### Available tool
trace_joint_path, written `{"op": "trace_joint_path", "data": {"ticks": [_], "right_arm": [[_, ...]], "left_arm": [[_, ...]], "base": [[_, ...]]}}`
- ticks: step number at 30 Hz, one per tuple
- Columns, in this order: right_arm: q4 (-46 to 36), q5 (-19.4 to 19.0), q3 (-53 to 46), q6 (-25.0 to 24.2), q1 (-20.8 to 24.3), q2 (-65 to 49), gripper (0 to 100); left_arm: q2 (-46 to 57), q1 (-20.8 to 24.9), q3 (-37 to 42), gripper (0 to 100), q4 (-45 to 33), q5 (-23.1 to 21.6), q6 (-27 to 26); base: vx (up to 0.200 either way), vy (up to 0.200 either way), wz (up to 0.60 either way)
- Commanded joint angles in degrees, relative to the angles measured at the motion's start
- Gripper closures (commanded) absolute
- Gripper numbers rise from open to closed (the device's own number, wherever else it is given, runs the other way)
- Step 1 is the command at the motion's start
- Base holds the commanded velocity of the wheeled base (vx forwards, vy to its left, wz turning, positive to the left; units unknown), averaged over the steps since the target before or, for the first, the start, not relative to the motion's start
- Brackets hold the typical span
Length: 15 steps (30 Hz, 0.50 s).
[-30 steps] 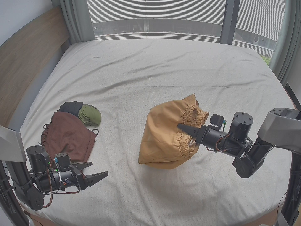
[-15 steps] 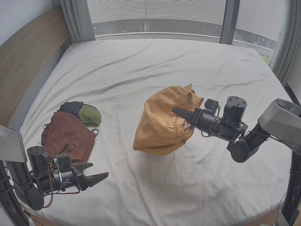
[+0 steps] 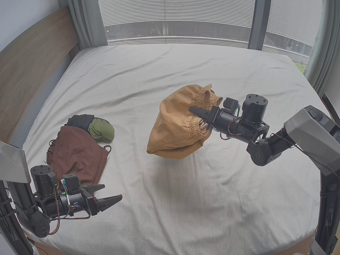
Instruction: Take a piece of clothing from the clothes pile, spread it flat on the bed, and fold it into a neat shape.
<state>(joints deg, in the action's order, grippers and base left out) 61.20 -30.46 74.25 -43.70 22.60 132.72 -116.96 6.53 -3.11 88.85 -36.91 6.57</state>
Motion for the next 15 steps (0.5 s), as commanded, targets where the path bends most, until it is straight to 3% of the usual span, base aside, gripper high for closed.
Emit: {"op": "trace_joint_path", "data": {"ticks": [1, 15], "right_arm": [[-4.6, -0.03, 7.84, 0.02, 0.16, 3.25, 100], [-9.69, -0.03, 17.86, -0.07, -0.1, 9.66, 100]], "left_arm": [[-0.11, -0.21, 0.3, 0, 0.01, -0.26, 0.11], [-0.11, -0.47, 0.47, 0, 0.01, -0.35, 0.11]], "base": [[0.0, 0.0, 0.0], [0.0, 0.0, 0.0]]}}
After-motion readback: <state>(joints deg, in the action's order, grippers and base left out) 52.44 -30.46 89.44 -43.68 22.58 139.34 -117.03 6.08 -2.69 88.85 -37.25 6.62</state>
